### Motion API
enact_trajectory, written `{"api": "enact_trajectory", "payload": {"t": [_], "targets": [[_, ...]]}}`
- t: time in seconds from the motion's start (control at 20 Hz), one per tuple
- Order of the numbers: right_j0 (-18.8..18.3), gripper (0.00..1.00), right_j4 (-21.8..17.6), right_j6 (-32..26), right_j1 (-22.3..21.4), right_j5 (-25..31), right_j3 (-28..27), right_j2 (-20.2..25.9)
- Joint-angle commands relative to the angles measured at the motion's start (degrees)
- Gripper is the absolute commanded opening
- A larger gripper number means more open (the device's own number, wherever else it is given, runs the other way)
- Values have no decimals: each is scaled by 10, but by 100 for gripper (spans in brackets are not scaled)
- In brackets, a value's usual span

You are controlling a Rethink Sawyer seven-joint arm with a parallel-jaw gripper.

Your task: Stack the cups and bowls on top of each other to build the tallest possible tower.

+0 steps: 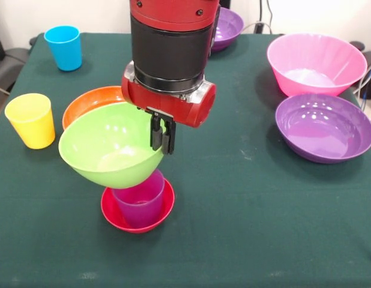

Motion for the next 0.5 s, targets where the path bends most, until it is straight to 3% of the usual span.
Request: {"api": "enact_trajectory", "payload": {"t": [0.05, 0.5], "targets": [[0, 0, -37, -90, 12, 17, -17, 27], [3, 0, -38, -114, 25, 62, -72, 33]]}}
